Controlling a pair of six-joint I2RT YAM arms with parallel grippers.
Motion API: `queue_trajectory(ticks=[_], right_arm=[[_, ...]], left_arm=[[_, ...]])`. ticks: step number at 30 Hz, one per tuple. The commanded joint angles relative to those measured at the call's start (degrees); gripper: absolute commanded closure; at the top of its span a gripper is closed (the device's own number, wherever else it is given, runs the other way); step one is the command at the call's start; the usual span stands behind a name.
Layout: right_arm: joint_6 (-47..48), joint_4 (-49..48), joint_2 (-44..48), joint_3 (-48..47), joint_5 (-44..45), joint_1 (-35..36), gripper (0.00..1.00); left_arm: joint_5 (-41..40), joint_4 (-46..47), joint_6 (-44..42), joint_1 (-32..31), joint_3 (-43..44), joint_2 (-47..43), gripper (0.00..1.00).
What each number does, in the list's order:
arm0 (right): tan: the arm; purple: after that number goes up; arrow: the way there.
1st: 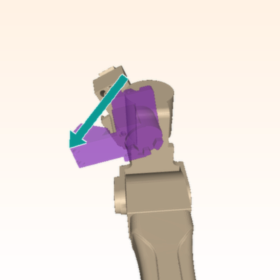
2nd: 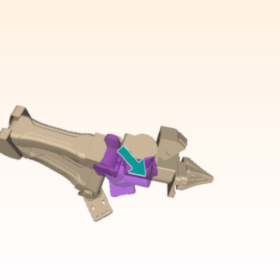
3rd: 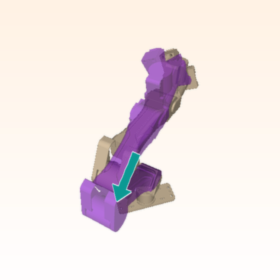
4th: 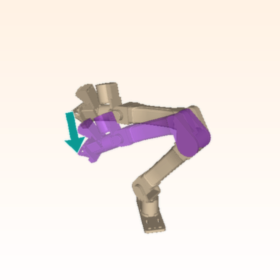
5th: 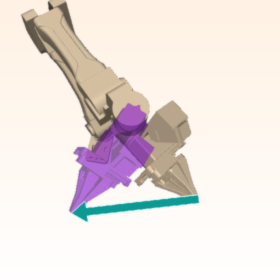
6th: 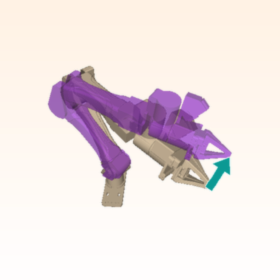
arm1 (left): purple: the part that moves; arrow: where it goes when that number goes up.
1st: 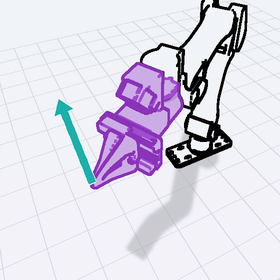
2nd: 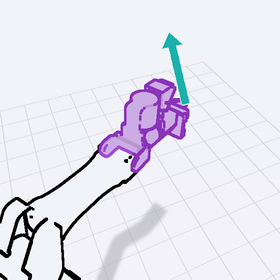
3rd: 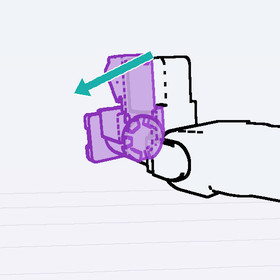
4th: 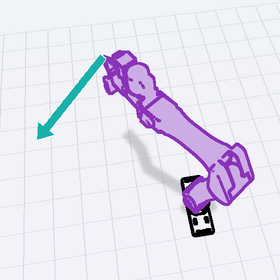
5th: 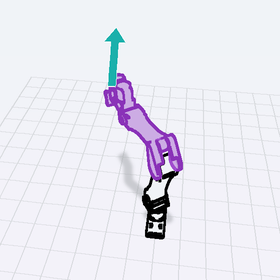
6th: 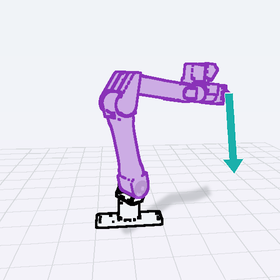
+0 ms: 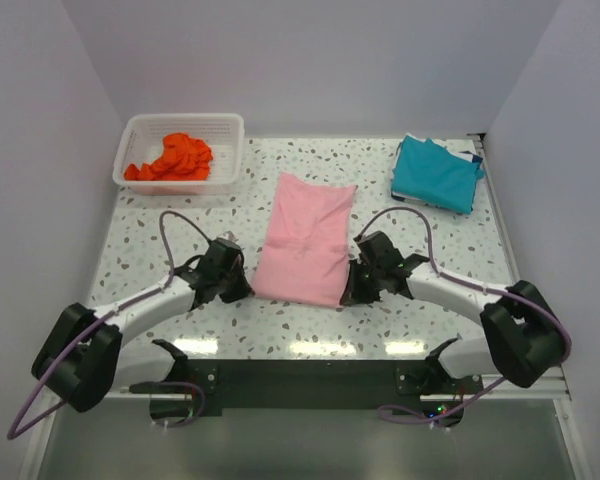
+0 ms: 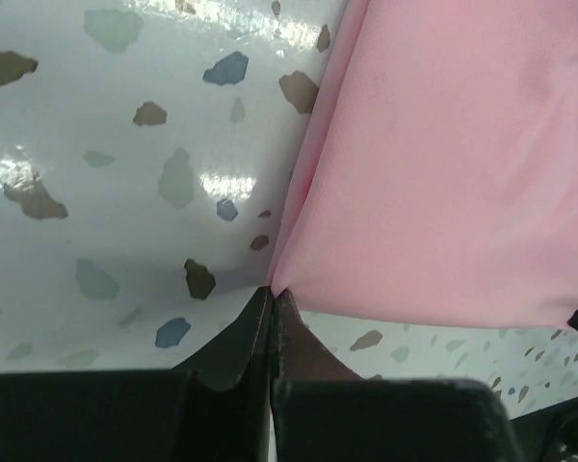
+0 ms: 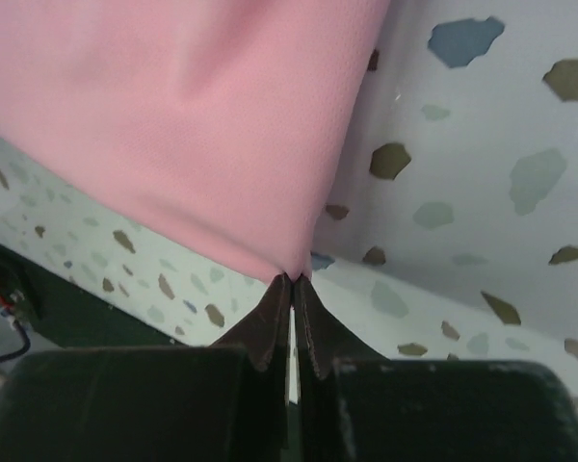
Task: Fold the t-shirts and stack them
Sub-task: Fold the tshirt
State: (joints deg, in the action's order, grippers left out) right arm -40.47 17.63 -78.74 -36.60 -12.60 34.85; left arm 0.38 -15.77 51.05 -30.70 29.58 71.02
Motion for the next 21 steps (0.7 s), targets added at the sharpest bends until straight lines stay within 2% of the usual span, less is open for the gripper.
queue_trajectory(ticks=[1,4,10,14,21], right_arm=[[0.74,6.62,7.62,-0.05,-3.30,0.83,1.00],[1.09,12.15,13.16,-0.93,-5.32,1.80,1.00],[0.39,22.09,22.03,-3.29,-8.67,1.89,1.00],[1.27,28.68,25.47,-6.37,-9.19,1.89,1.00],[1.62,32.82,27.67,-10.33,-13.85,1.89,1.00]], left_arm=[[-5.38,-6.97,2.30,-1.73,-1.54,-6.93,1.00],[-8.20,-12.59,3.62,-4.54,-1.55,-14.66,1.00],[-8.91,-19.11,5.64,-7.53,1.09,-23.81,1.00],[-9.79,-21.93,3.63,-7.62,6.34,-27.07,1.00],[-11.54,-23.08,-0.07,-7.62,13.39,-28.57,1.00]])
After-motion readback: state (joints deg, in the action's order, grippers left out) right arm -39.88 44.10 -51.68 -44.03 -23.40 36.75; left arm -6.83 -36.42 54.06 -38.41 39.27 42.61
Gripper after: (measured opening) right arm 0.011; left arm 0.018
